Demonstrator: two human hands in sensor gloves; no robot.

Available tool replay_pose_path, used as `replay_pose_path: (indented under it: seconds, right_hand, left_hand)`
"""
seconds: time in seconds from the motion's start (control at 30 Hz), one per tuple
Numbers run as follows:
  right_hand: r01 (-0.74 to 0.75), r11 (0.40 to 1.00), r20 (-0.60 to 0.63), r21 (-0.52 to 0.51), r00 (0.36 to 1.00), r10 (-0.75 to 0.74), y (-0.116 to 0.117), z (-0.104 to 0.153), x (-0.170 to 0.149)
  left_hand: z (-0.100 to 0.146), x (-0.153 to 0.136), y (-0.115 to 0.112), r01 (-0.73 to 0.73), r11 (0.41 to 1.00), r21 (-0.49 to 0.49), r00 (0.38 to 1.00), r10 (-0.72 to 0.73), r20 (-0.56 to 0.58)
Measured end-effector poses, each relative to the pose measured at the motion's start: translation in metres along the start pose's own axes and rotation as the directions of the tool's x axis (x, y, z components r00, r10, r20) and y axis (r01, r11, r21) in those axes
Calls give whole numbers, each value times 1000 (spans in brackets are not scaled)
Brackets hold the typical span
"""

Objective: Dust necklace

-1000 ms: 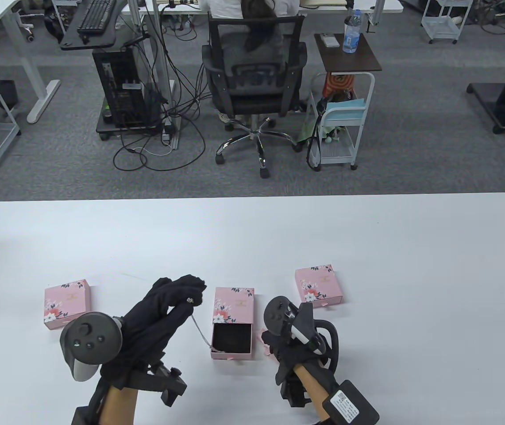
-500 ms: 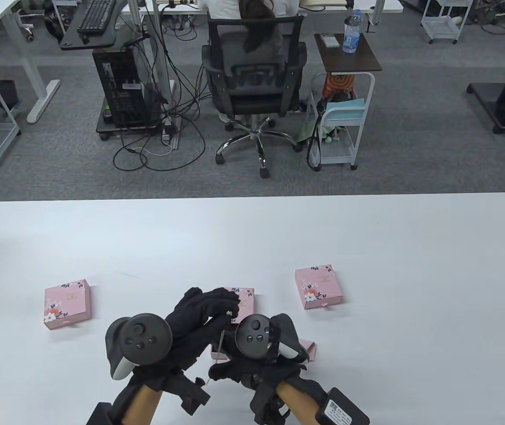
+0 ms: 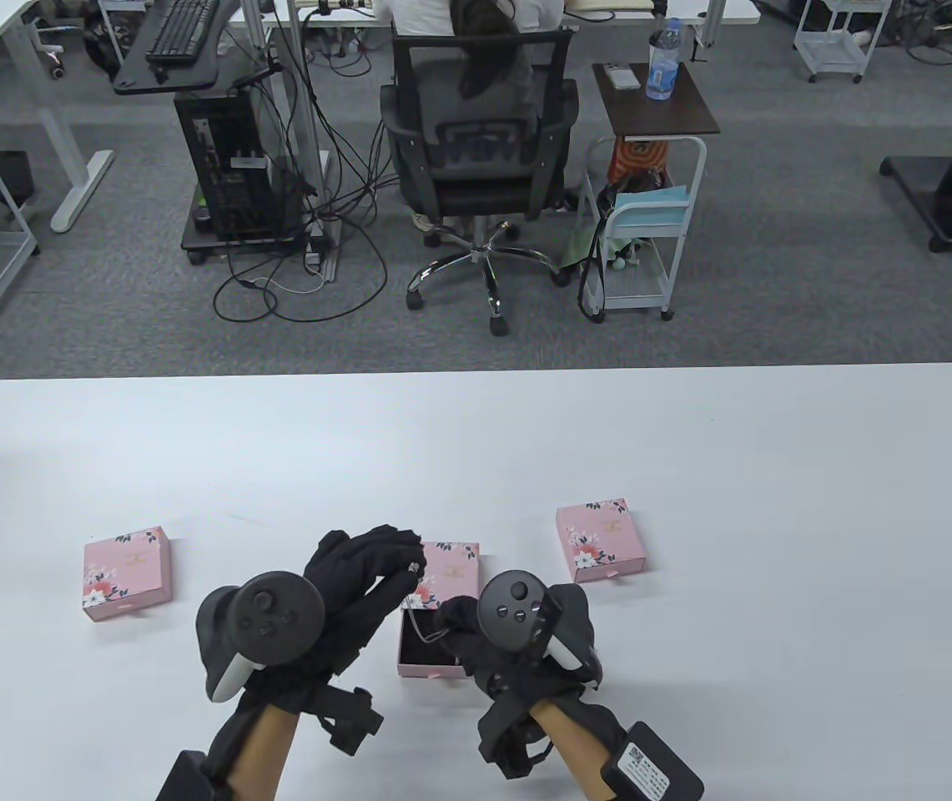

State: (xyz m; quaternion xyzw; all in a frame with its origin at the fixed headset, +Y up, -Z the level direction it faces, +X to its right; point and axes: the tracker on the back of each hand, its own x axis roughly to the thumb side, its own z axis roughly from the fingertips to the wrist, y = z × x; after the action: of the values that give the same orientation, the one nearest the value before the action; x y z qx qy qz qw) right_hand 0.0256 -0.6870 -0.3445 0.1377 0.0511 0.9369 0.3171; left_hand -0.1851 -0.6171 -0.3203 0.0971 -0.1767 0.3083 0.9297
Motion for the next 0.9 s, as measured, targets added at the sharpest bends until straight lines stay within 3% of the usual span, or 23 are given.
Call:
replay_pose_path:
  seconds: [0.23,0.5,0.67,0.9]
  right_hand:
    - [96,991,-46,-94,994,-101,-14,-9,-2]
    - [12,1000,-95,-12,995,-13,20,-18,-11]
    - [4,999,-117,37,993,1,32,-21,-15]
    - [-16,999,-105,41,994,21,30,-19,-18]
  left_hand:
    - [-14,-23,-53,241,958,-155,961,-258,-102]
    - [-15,-37,-111,461,812,-359,860,-509,-47]
    - [-15,-40,-121,477,783,-400,841,-538,-50]
    - [-15,-54,-125,443,772,-455,850,-523,-59]
